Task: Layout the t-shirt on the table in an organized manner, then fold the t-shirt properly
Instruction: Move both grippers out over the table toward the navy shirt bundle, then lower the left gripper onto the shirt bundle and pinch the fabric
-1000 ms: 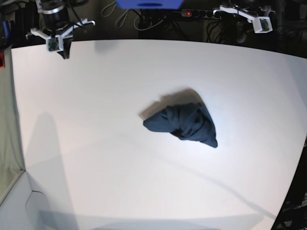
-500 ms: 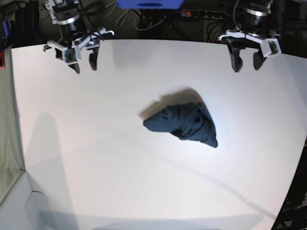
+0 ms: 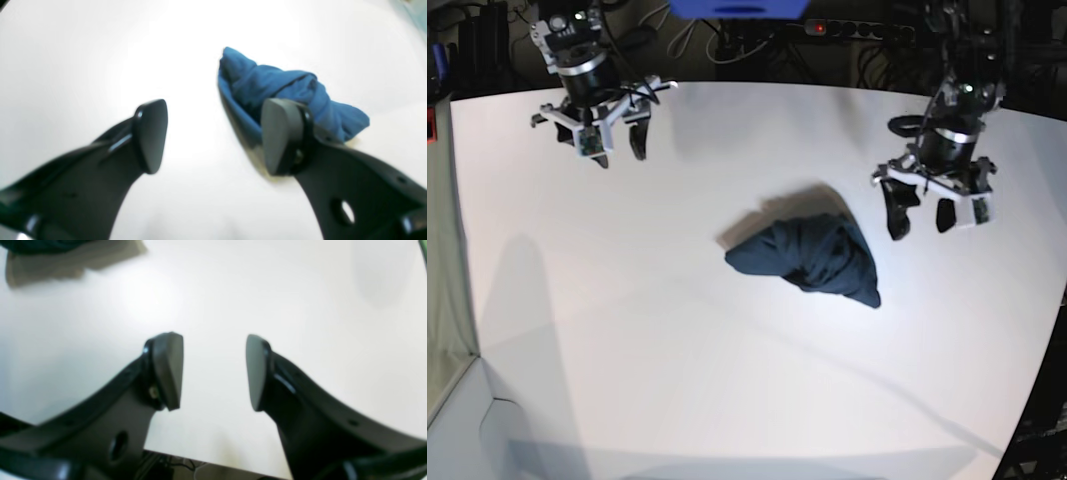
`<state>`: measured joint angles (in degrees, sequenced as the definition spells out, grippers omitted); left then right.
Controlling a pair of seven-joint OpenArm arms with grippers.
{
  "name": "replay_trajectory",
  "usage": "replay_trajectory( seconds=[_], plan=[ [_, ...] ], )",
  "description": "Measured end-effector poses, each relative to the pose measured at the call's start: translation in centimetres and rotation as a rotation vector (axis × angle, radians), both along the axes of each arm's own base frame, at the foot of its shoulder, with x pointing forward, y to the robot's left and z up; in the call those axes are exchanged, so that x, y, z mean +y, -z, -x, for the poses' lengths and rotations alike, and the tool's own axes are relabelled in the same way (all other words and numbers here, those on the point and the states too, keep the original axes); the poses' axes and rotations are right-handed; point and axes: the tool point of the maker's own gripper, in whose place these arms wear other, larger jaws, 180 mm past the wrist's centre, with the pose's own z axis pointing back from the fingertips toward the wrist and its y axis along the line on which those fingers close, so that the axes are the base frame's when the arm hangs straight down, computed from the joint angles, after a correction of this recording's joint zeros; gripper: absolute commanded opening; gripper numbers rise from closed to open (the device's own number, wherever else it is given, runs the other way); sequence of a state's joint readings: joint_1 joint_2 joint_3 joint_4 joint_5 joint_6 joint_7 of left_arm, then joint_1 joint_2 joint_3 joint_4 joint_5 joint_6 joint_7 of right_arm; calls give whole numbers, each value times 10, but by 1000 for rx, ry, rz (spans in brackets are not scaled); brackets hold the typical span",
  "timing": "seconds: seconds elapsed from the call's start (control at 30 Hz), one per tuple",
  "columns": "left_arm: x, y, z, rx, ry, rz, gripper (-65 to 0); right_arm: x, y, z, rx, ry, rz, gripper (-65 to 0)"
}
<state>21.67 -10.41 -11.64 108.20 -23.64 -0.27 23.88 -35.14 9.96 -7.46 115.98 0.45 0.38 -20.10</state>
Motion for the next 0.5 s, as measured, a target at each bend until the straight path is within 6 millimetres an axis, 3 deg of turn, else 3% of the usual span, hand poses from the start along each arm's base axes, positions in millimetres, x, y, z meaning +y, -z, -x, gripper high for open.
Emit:
replay_trajectory(
  seconds=[0.2, 0.4, 0.5],
  plan=[
    [-33, 29, -10, 70, 95, 16, -225, 0, 1, 0, 3, 0, 1, -343],
    [-64, 43, -4, 92, 244, -177, -225, -3, 0, 0, 1, 7, 6, -343],
    [-66, 42, -4, 81, 266, -258, -225, -3, 0, 0, 1, 6, 5, -343]
  ],
)
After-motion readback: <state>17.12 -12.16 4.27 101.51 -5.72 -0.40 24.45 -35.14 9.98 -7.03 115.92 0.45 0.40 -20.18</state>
